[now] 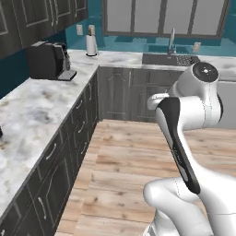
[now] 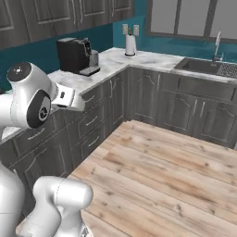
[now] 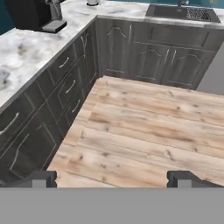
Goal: Four empty soda cans are scattered around the kitchen. Gather all the cans and cluster them next to the stove for recycling.
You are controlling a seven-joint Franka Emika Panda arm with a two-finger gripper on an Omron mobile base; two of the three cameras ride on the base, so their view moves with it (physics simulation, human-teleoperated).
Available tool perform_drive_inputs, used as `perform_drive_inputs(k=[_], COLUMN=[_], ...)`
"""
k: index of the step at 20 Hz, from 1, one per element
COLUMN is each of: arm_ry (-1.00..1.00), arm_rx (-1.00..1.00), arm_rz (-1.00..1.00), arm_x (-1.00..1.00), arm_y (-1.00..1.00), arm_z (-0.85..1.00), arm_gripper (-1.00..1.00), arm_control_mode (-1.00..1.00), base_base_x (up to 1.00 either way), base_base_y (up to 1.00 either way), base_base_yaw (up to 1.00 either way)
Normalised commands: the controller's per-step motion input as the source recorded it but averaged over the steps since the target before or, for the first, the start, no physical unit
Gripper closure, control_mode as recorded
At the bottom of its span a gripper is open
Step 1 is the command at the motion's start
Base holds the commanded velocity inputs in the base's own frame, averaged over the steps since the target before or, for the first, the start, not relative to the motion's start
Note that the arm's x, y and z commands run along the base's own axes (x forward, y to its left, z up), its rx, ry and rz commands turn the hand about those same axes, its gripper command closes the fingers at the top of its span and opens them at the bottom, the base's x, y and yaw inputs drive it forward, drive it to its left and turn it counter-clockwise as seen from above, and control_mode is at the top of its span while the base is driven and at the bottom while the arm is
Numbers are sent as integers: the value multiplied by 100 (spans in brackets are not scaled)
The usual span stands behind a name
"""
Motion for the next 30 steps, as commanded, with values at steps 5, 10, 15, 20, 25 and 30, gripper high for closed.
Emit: perform_drive_inputs(k=[5, 10, 15, 20, 25, 30], arm_ry=[0, 0, 0, 0, 0, 0], arm_rx=[0, 0, 0, 0, 0, 0], arm_rz=[0, 0, 0, 0, 0, 0], arm_x=[0, 0, 0, 0, 0, 0], arm_y=[0, 0, 0, 0, 0, 0], arm_z=[0, 0, 0, 0, 0, 0], arm_gripper=[-100, -100, -100, -100, -100, -100], arm_control_mode=[100, 100, 100, 100, 100, 100], base_base_x=[0, 4, 49, 91, 100, 97], base_base_y=[6, 1, 0, 2, 5, 2], base_base_yaw=[-50, -47, -31, -15, -3, -5])
